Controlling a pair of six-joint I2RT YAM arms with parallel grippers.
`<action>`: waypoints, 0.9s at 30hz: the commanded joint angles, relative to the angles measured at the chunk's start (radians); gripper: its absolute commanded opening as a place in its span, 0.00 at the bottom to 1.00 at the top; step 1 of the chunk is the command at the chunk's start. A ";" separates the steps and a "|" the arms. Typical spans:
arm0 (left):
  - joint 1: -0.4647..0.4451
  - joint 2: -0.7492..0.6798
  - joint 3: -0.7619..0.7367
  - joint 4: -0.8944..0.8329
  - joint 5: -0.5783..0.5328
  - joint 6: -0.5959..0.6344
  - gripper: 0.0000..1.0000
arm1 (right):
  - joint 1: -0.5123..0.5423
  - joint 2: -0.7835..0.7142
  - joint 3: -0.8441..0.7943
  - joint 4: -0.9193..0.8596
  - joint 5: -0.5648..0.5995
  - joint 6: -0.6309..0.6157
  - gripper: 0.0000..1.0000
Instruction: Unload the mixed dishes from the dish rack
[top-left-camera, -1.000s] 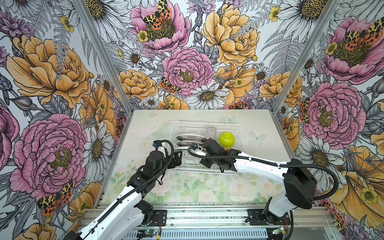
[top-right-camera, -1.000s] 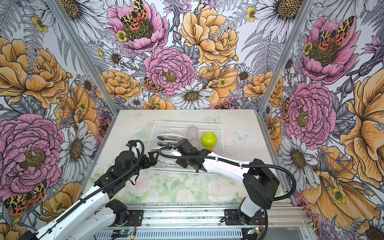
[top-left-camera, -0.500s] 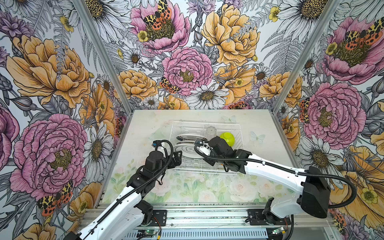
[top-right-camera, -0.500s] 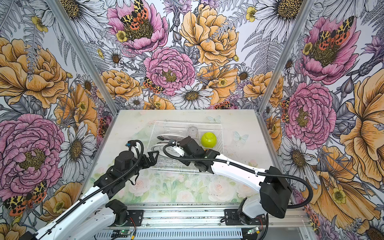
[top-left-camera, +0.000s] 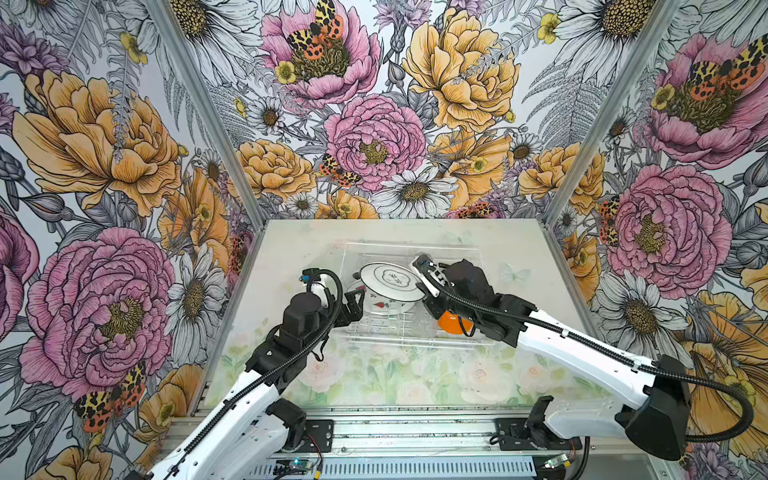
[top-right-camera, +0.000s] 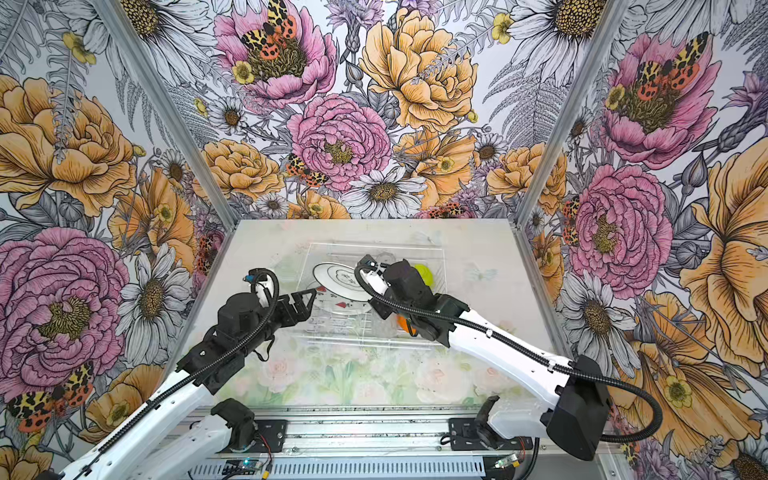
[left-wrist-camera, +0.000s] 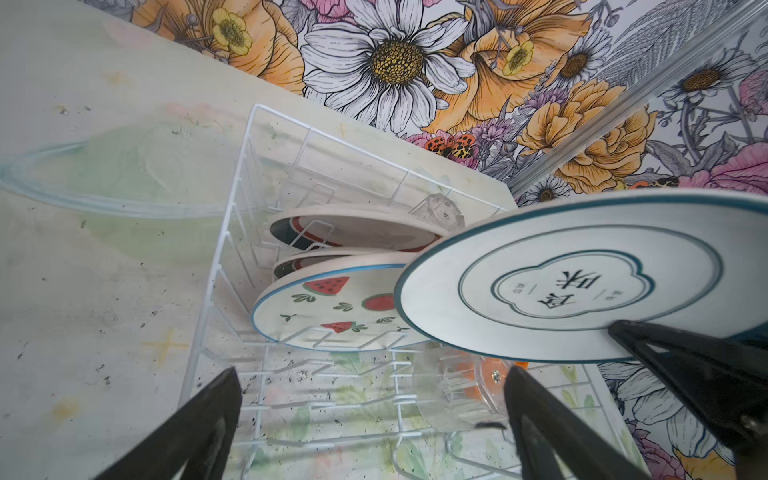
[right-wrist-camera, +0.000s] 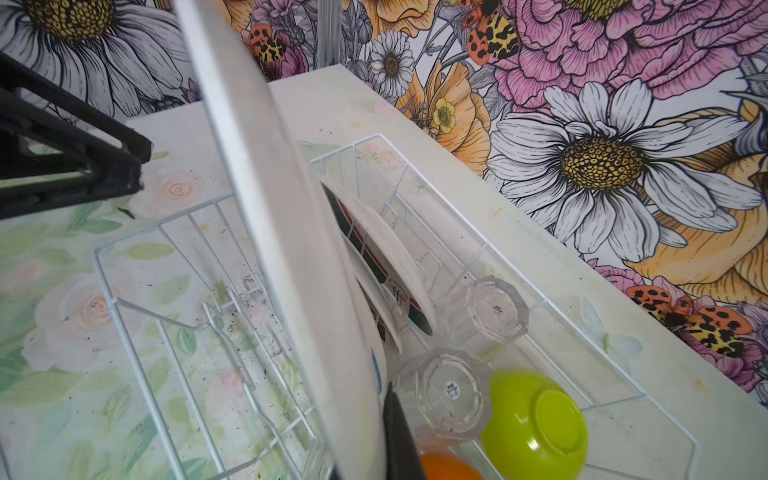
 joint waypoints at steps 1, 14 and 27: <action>0.012 0.023 0.054 0.001 0.039 0.030 0.99 | -0.049 -0.051 0.049 0.064 0.002 0.146 0.00; -0.003 0.187 0.171 0.167 0.221 -0.053 0.99 | -0.064 -0.125 0.011 0.243 0.006 0.483 0.00; -0.045 0.255 0.201 0.350 0.232 -0.054 0.99 | -0.099 -0.171 -0.037 0.324 -0.113 0.623 0.00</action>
